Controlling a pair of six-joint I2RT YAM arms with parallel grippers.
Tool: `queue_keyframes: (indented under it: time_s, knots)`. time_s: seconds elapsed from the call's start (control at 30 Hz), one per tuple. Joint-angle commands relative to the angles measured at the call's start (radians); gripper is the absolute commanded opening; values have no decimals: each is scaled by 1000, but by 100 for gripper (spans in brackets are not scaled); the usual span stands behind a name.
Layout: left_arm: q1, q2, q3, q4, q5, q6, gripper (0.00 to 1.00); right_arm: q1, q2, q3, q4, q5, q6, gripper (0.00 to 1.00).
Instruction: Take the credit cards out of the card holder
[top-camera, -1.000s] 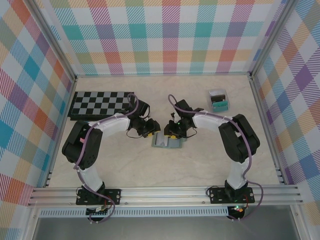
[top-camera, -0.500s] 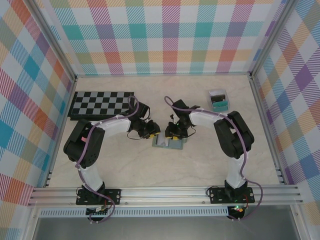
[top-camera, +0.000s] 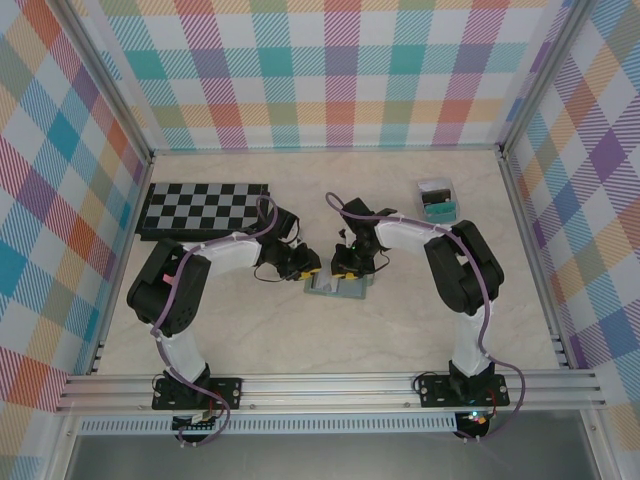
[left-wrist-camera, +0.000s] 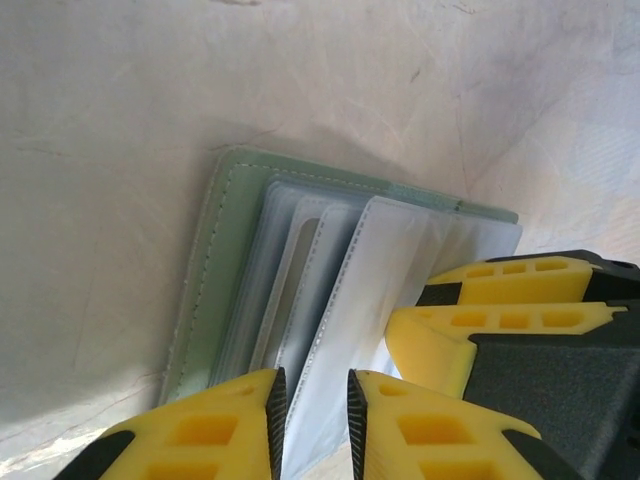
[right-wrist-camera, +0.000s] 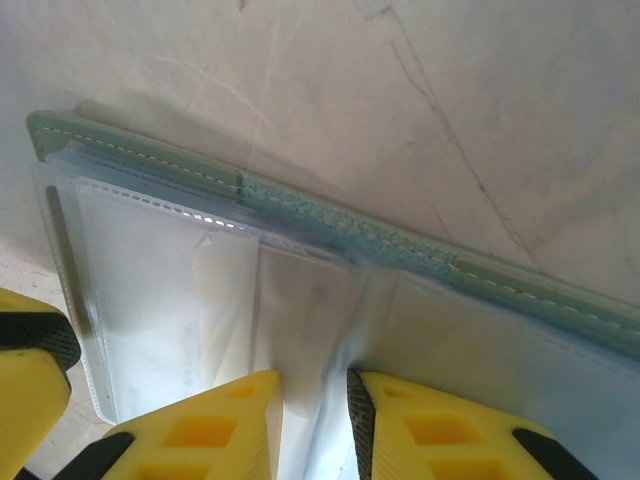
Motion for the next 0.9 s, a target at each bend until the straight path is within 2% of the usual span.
queue_keyframes:
  time_s: [0.0,0.6,0.87]
  knots:
    - [-1,1,1,10,48,18,25,6,74,-25,-31,81,-22,27]
    - [-1,54,21,-14,67,41,30,6,70,-34,-14,56,-25,26]
    - [-1,55,20,17,109,42,25,6,69,-36,-2,32,-25,26]
